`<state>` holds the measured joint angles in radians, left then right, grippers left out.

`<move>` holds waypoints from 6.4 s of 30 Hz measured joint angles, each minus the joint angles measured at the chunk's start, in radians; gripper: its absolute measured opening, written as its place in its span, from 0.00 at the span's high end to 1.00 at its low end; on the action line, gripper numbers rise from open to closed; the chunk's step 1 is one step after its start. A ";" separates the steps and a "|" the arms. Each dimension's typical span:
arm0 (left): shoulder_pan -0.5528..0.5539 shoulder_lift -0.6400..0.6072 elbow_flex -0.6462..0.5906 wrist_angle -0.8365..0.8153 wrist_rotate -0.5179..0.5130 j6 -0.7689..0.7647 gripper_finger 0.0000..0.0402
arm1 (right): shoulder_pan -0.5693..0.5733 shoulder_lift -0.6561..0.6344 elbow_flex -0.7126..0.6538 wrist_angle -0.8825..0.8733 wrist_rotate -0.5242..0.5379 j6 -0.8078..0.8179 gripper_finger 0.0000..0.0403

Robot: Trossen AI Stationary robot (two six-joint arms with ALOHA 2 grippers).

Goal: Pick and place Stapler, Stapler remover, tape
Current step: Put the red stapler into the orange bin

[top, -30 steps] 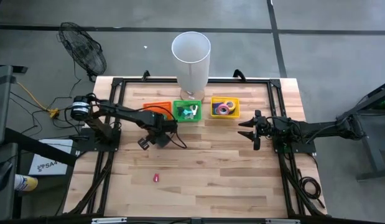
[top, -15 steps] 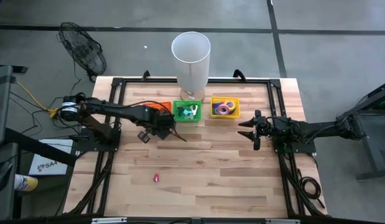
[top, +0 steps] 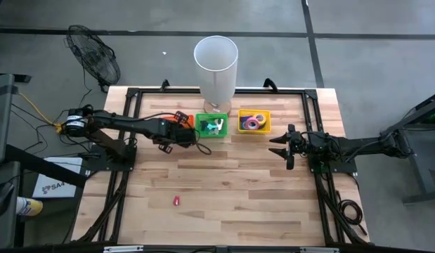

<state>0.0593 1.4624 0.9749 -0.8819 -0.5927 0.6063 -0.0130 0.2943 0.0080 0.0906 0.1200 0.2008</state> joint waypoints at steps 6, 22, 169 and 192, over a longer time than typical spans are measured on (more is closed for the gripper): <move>0.042 0.000 0.000 -0.004 -0.053 -0.130 0.86 | 0.000 0.000 0.000 0.000 0.000 0.000 0.54; 0.308 0.000 -0.001 0.000 0.189 -0.095 0.86 | 0.000 0.000 0.000 0.000 0.000 0.000 0.54; -0.655 0.274 0.000 0.278 0.640 0.354 0.80 | 0.000 0.000 0.000 -0.001 0.000 0.000 0.54; -0.656 0.280 0.205 -0.100 0.205 0.143 0.88 | 0.000 0.000 0.000 -0.001 0.000 0.000 0.54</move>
<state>-0.5969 1.7420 1.1797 -0.9818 -0.3879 0.7497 -0.0130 0.2943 0.0080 0.0900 0.1200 0.2010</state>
